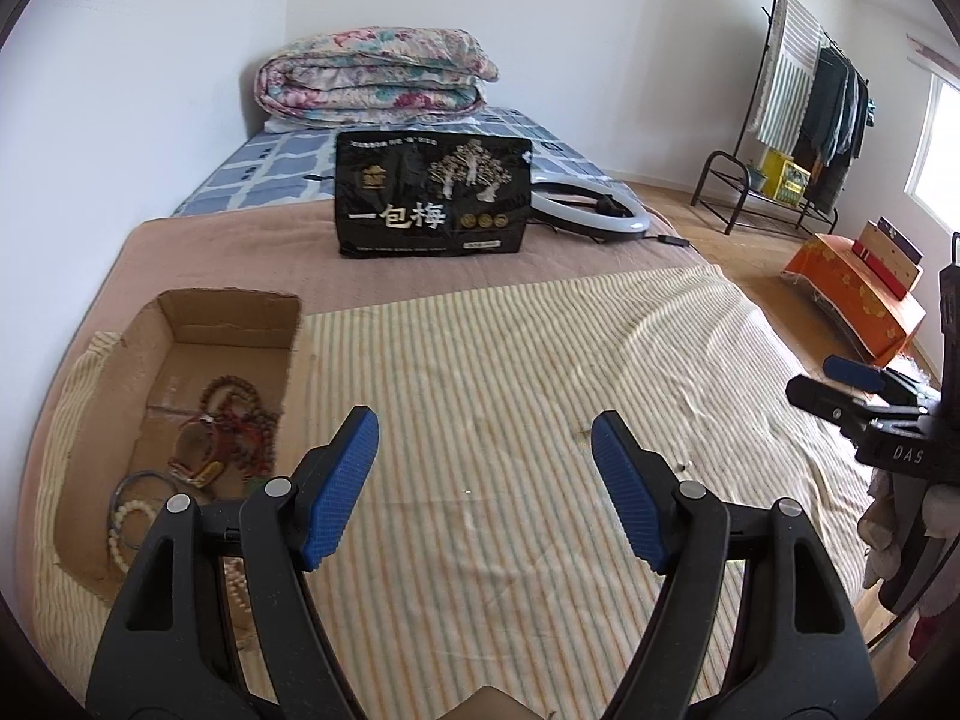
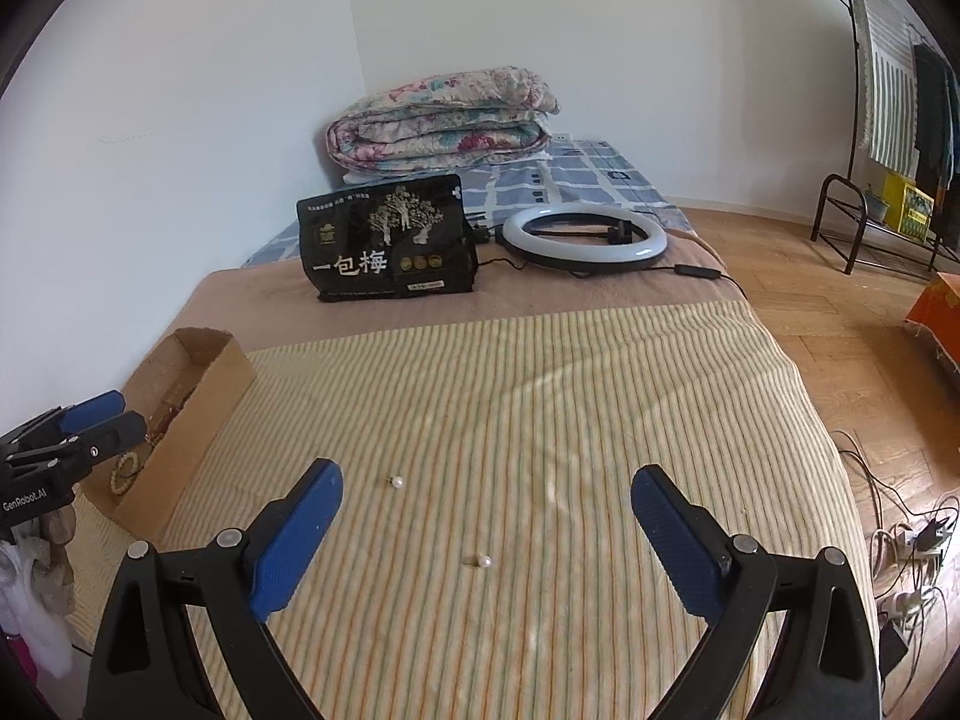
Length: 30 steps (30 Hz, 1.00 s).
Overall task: Organize jewelry
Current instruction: 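Pinch one pearl stud with the left tool while the right tool pinches the other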
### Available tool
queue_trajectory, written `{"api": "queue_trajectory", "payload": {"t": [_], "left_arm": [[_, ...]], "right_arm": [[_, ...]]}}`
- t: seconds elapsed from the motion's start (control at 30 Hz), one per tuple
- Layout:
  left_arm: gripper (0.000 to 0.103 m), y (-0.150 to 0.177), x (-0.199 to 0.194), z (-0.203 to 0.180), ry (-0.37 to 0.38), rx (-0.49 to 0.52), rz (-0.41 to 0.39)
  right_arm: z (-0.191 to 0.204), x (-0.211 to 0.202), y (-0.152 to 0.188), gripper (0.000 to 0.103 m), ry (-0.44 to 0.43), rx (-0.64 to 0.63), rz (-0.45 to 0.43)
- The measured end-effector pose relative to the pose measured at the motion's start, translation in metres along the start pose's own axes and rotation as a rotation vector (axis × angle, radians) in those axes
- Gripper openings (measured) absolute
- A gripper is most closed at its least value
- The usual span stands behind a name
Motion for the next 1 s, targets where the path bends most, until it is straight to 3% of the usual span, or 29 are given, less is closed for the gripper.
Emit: {"api": "queue_trajectory", "payload": {"t": [0.43, 0.57, 0.93, 1.0], "left_arm": [[0.076, 0.026, 0.061, -0.046, 0.108, 0.053, 0.094], [0.058, 0.036, 0.083, -0.056, 0.132, 0.06, 0.144], [0.051, 0.058, 0.126, -0.079, 0.156, 0.091, 0.202], [0.043, 0.06, 0.132, -0.079, 0.154, 0.092, 0.21]], "right_arm": [[-0.02, 0.027, 0.051, 0.085, -0.014, -0.009, 0.092], [-0.02, 0.036, 0.063, 0.077, -0.03, -0.014, 0.115], [-0.01, 0.061, 0.084, 0.048, -0.086, -0.042, 0.171], [-0.009, 0.065, 0.087, 0.045, -0.09, -0.046, 0.178]]}}
Point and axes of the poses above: each gripper's, at about its wrist camera, not at the fingertips, and x roughly the way its jaws point, z to its left, y to its underside, the point moved 4 cm from there along x, roughly the way its jaws point, and after that the axes turned 10 degrees about -z, right-handed, at the moved point
